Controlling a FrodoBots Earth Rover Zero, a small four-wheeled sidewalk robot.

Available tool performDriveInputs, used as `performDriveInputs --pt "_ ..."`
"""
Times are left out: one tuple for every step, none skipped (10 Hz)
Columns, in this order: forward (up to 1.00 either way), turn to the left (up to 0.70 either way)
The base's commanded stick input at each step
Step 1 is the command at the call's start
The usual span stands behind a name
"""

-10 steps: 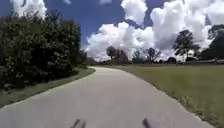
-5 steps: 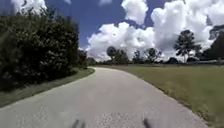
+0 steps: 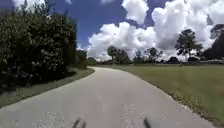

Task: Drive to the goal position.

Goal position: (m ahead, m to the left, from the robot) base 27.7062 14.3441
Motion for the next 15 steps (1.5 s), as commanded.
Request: performDriveInputs --pt "0.7 0.0" --pt "0.7 0.0" --pt "0.7 0.0" --pt "0.7 0.0" --pt "0.7 0.0" --pt "0.7 0.0" --pt "0.7 0.0" --pt "0.7 0.0" --pt "0.7 0.0" --pt "0.7 0.0" --pt "0.7 0.0" --pt "0.7 0.0" --pt "0.7 0.0" --pt "0.7 0.0" --pt "0.7 0.0"
